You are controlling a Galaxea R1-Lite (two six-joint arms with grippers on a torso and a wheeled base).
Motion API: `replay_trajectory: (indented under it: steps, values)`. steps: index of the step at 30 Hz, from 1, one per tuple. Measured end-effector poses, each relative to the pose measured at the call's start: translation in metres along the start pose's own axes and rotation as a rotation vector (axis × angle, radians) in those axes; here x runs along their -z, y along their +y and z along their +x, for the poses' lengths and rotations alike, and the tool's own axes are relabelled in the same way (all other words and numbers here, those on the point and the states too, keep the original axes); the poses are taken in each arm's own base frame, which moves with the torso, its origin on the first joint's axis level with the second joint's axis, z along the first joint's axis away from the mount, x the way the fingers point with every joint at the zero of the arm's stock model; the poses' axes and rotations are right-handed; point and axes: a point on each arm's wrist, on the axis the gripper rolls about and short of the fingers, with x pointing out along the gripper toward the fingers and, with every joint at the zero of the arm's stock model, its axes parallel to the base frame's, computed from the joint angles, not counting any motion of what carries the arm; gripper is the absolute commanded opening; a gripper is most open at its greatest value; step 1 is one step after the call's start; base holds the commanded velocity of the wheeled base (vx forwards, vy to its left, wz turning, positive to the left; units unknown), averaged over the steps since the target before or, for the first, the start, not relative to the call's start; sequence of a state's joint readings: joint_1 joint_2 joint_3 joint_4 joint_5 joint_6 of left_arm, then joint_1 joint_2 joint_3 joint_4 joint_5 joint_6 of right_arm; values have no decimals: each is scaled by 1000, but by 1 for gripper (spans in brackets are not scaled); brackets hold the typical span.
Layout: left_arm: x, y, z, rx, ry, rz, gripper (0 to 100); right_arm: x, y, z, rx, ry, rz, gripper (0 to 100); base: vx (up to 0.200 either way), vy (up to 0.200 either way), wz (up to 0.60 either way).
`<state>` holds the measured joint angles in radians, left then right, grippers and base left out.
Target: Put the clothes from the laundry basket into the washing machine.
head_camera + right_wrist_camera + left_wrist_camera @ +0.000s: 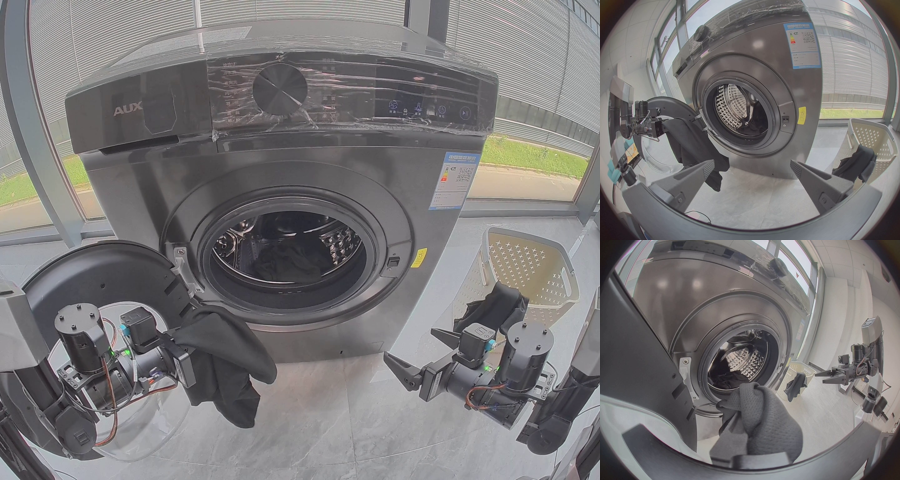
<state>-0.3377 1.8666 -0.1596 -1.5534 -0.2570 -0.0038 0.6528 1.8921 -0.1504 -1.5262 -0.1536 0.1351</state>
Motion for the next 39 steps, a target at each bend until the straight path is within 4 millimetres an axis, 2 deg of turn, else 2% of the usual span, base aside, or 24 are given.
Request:
replay_trajectory:
  steps: [9, 15, 39]
  values:
    - [3, 1, 1, -8, 14, -3, 0, 1, 1, 0, -5, 7, 1, 100, 0, 0, 0]
    - [3, 2, 2, -12, 11, -3, 0, 2, 3, 0, -11, 10, 0, 100, 0, -200, 0]
    - [11, 3, 6, -13, 45, -12, 0, 4, 3, 1, -10, 22, 0, 100, 0, 0, 0]
